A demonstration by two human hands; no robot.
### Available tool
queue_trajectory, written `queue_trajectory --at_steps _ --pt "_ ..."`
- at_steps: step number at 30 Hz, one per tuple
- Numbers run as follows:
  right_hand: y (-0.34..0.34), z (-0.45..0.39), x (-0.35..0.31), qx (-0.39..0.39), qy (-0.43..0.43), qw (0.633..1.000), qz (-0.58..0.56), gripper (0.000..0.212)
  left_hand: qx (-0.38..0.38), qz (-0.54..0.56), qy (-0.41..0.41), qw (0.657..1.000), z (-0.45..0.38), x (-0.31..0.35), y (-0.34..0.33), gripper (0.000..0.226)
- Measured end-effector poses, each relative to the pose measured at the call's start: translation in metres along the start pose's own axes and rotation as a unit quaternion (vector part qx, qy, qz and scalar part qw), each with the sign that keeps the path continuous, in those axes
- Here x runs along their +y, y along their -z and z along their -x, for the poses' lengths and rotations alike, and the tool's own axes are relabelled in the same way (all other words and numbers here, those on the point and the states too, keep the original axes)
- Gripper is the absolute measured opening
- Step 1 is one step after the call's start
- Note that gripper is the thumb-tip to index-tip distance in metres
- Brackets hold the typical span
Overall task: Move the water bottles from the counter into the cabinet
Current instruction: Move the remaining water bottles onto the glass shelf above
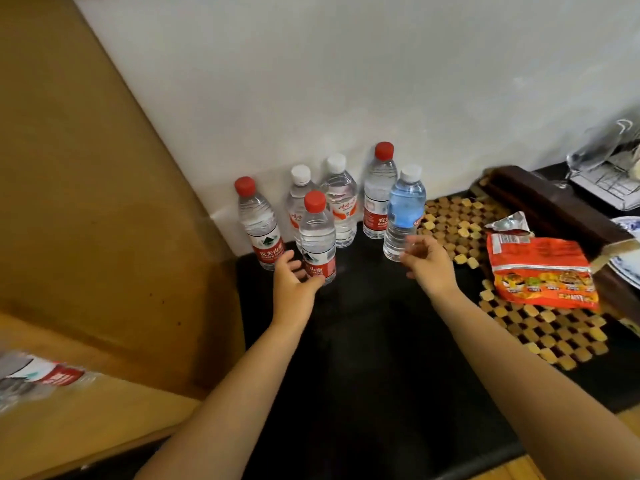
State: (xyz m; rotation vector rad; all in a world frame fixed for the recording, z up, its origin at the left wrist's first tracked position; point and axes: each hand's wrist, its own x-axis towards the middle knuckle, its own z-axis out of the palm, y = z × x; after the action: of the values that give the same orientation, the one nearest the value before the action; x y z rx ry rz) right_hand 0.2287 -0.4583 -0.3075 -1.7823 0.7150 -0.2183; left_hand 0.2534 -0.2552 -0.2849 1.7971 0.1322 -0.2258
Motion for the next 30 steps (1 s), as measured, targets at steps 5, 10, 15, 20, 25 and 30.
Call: queue_trajectory --at_steps 5,10,15,20,25,30 --pt "0.007 -0.048 -0.021 0.022 0.04 0.999 0.003 0.073 -0.016 -0.038 -0.019 0.999 -0.051 0.019 -0.011 0.091" --pt "-0.001 -0.071 -0.029 -0.04 0.029 0.999 -0.008 0.087 -0.047 -0.057 -0.038 0.997 -0.077 0.031 -0.013 0.086" --pt "-0.005 -0.078 -0.021 -0.034 0.014 0.999 0.029 0.08 -0.066 -0.058 -0.02 0.996 -0.077 0.018 -0.016 0.076" --pt "-0.001 -0.075 -0.01 -0.04 0.057 0.995 0.073 0.081 -0.069 -0.09 -0.04 0.993 -0.078 0.014 -0.019 0.081" --pt "-0.005 -0.048 0.006 -0.048 0.08 0.989 0.117 0.077 -0.053 -0.09 -0.073 0.992 -0.062 0.006 -0.019 0.079" --pt "-0.011 -0.008 0.019 -0.049 0.091 0.986 0.13 0.073 -0.068 -0.1 -0.06 0.991 -0.026 -0.004 -0.011 0.08"
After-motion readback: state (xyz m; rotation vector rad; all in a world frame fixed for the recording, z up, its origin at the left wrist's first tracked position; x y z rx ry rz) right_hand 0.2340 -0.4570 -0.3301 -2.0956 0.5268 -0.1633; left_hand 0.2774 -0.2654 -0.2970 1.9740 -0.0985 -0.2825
